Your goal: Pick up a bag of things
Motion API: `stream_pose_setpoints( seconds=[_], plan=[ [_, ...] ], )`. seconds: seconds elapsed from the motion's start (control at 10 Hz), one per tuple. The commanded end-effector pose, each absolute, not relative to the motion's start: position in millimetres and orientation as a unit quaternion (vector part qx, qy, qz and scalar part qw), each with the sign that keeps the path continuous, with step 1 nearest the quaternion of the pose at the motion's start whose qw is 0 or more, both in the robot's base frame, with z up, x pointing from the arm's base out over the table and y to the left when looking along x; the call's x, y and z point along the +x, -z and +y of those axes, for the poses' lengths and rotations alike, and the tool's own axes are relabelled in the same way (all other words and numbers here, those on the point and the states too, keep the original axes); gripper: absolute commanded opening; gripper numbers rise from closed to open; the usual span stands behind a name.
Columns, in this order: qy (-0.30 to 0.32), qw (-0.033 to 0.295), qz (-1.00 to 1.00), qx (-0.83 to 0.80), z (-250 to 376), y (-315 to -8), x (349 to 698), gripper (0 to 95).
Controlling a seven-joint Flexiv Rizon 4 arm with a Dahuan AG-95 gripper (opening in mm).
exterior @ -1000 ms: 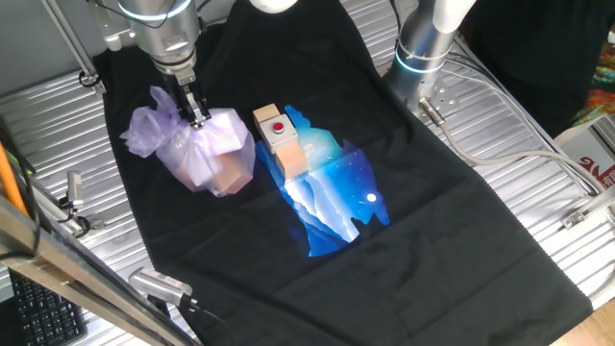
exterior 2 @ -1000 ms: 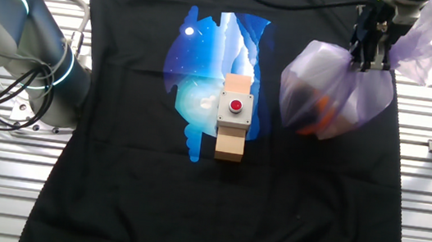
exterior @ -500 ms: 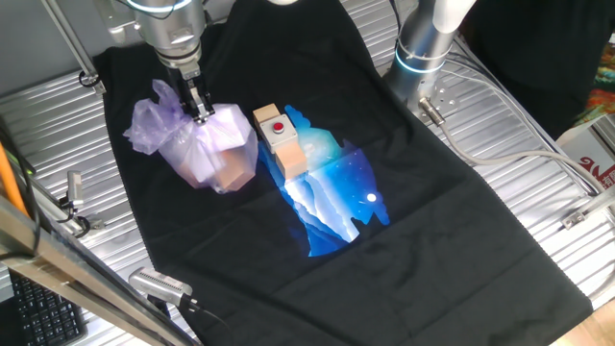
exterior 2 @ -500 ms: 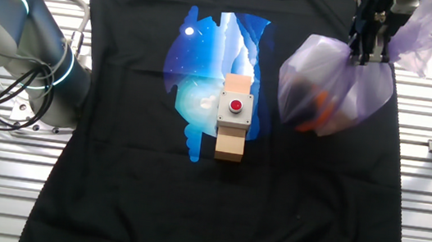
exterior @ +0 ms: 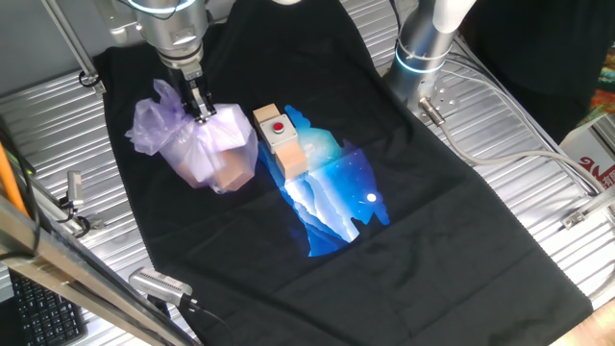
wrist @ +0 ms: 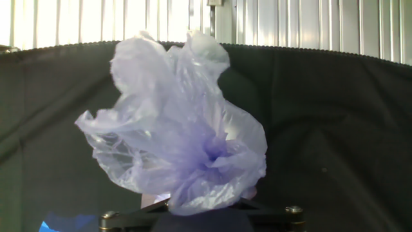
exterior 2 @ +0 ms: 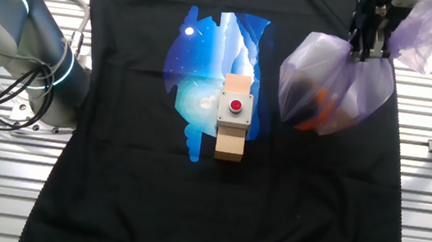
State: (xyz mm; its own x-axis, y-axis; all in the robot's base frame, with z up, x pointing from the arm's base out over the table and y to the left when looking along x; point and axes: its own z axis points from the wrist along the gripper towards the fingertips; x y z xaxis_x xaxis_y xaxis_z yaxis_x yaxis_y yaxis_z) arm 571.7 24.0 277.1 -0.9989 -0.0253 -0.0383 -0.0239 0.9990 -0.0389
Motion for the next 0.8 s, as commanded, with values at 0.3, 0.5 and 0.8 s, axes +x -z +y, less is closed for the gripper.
stream_pose_setpoints(
  seconds=[0.3,0.5,0.8],
  plan=[
    [0.018,0.017,1.0,-0.011,24.4,-278.1,572.2,0.0],
    [0.017,0.016,1.0,-0.014,24.2,-279.2,571.1,0.0],
    [0.017,0.016,1.0,-0.02,24.2,-279.5,570.8,0.0]
  ],
)
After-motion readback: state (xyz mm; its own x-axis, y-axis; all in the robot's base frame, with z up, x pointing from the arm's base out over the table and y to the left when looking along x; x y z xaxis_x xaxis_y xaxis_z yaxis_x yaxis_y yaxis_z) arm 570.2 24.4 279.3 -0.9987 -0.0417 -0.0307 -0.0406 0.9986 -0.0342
